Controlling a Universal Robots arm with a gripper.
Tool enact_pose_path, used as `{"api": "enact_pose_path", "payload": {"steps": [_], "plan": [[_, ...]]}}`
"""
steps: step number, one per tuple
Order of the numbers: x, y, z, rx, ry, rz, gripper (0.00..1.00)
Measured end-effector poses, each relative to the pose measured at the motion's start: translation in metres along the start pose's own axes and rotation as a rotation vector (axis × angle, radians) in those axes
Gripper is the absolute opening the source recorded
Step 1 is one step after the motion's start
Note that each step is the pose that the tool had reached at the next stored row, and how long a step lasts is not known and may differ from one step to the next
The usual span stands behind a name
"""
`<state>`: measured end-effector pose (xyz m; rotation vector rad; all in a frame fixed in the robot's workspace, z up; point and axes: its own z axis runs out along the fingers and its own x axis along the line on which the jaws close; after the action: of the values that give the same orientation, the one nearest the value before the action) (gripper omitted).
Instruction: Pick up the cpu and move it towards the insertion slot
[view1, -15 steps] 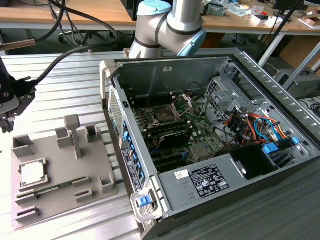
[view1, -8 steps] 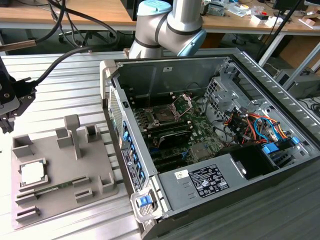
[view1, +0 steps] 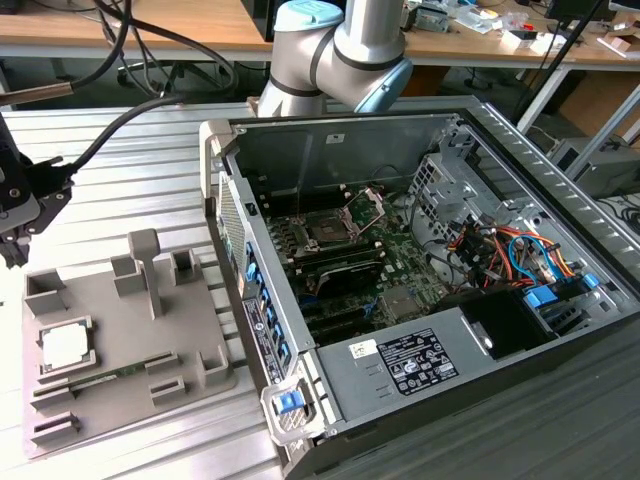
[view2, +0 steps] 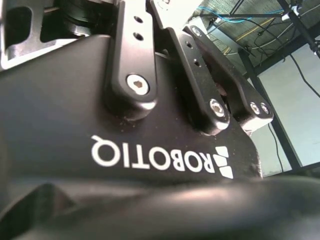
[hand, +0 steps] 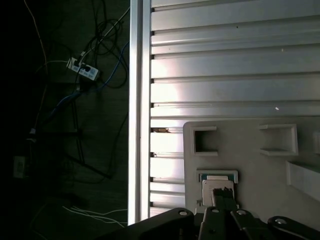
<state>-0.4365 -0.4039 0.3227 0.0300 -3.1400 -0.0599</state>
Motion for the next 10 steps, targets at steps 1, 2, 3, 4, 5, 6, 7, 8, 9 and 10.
{"api": "enact_pose_path", "payload": {"steps": [1,2,3,4,5,6,7,8,9,10], "plan": [[0.0000,-0.0001,0.0017,0.0000,0.0000,0.000,0.11],[0.0000,-0.0001,0.0025,-0.0001,0.0000,0.000,0.11],[0.0000,-0.0001,0.0030,0.0000,-0.0001,0.000,0.11],[0.0000,-0.0001,0.0031,-0.0001,0.0000,0.000,0.11],[0.0000,-0.0001,0.0033,0.0000,0.0000,0.000,0.11],[0.0000,-0.0001,0.0036,-0.0001,0.0000,0.000,0.11],[0.0000,-0.0001,0.0037,-0.0001,-0.0001,0.000,0.11],[0.0000,-0.0001,0.0038,0.0000,0.0000,0.000,0.11],[0.0000,-0.0002,0.0040,-0.0001,0.0000,0.000,0.11],[0.0000,-0.0002,0.0041,0.0000,0.0000,0.000,0.11]]}}
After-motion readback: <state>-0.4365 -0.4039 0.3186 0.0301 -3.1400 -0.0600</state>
